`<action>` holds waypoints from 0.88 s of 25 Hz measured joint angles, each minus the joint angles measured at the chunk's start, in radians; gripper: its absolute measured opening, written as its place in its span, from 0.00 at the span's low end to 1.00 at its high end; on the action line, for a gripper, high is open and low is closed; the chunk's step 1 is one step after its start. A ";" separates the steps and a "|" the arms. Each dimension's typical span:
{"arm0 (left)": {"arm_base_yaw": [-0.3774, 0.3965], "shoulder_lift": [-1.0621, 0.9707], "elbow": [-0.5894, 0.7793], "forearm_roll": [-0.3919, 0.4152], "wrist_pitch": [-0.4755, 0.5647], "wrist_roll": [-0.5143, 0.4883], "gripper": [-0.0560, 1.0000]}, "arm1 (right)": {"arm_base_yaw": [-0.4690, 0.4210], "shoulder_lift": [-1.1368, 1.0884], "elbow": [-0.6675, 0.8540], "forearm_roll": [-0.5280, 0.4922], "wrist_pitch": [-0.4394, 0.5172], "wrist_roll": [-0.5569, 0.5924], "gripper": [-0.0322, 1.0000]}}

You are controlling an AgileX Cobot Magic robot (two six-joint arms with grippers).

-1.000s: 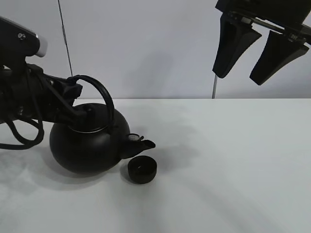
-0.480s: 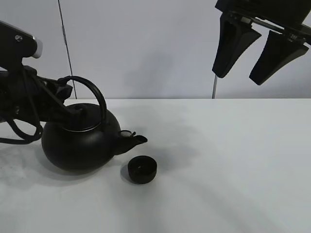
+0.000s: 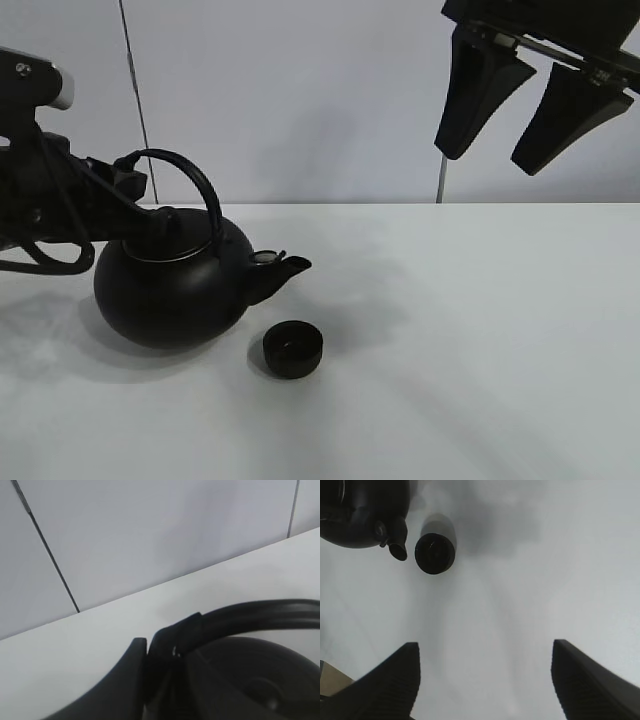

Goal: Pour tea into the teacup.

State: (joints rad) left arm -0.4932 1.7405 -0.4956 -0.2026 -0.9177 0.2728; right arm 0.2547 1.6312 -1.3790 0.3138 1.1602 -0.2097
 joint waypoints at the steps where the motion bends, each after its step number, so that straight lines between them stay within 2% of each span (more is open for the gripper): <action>1: 0.000 0.000 -0.005 0.006 0.000 -0.013 0.17 | 0.000 0.000 0.000 0.000 0.000 0.000 0.52; 6: 0.000 0.001 -0.042 0.063 0.000 -0.015 0.17 | 0.000 0.000 0.000 0.000 0.000 0.000 0.52; 10: 0.000 0.001 -0.060 0.077 -0.001 -0.008 0.17 | 0.000 0.000 0.000 0.000 0.000 0.000 0.52; 16: 0.000 0.001 -0.061 0.081 0.008 0.127 0.17 | 0.000 0.000 0.000 0.000 0.000 0.000 0.52; 22: 0.000 0.001 -0.061 0.080 0.034 0.171 0.17 | 0.000 0.000 0.000 0.000 0.000 0.000 0.52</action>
State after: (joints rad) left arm -0.4932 1.7413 -0.5570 -0.1230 -0.8833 0.4439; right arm 0.2547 1.6312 -1.3790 0.3140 1.1602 -0.2097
